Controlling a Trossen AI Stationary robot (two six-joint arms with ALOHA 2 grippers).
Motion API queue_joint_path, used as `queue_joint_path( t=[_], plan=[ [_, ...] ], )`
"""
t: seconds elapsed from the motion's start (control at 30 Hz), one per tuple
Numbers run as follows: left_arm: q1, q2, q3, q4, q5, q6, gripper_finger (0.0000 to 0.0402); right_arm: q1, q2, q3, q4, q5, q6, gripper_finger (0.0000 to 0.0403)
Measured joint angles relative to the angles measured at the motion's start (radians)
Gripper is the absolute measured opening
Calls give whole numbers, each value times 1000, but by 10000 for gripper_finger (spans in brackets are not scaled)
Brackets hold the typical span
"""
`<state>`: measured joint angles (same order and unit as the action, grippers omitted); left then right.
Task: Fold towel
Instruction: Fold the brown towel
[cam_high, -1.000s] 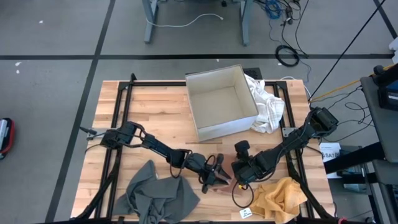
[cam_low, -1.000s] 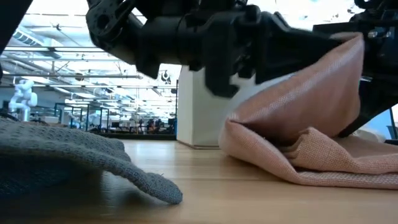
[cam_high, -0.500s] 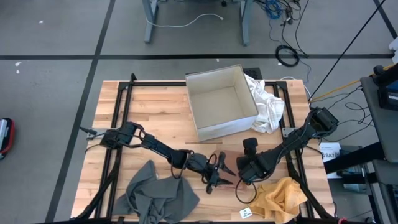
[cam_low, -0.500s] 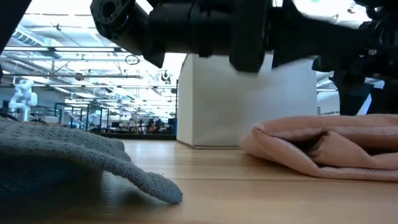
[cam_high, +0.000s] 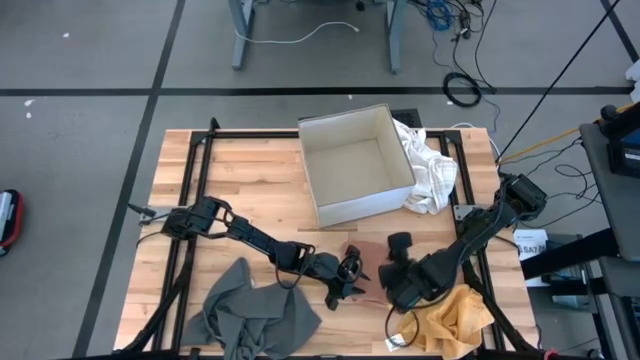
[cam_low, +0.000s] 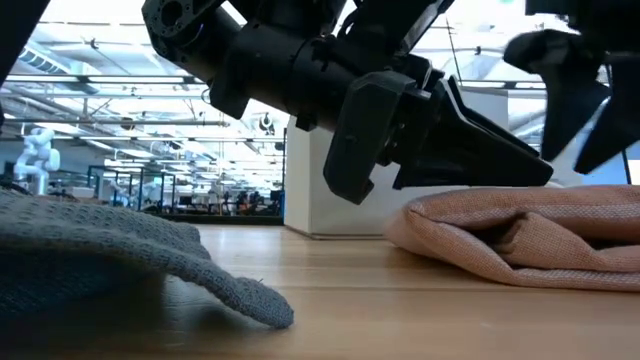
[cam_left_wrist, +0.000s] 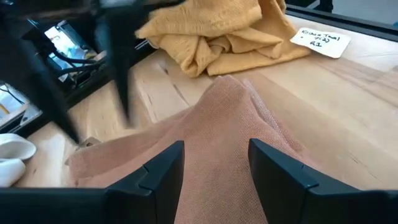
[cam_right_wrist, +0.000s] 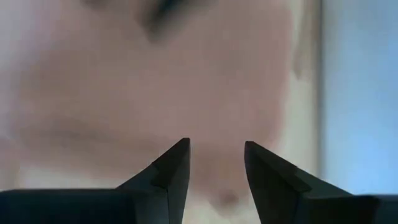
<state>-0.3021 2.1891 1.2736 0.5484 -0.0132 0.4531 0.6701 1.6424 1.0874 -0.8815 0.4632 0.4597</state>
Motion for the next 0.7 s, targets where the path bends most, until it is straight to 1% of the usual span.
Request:
queue_joint_path(
  t=[0.1,0.13,0.2,0.3,0.4,0.5,0.7],
  plan=[
    [1,0,0,-2,1,-1,186,0,8,0,170,-42,-46,141],
    [1,0,0,-13,1,-2,186,0,13,0,203,-51,-52,141],
    [4,0,0,-54,2,-3,186,0,22,0,230,-53,-51,141],
    [7,0,0,-115,4,-30,186,0,40,-1,225,-53,-11,141],
    [7,0,0,-160,4,-60,186,0,52,-35,278,-83,23,141],
    [7,0,0,-170,14,-66,186,0,68,-86,369,-129,48,141],
    [7,0,0,-184,54,-89,186,-1,93,-131,387,-181,129,141]
  ],
)
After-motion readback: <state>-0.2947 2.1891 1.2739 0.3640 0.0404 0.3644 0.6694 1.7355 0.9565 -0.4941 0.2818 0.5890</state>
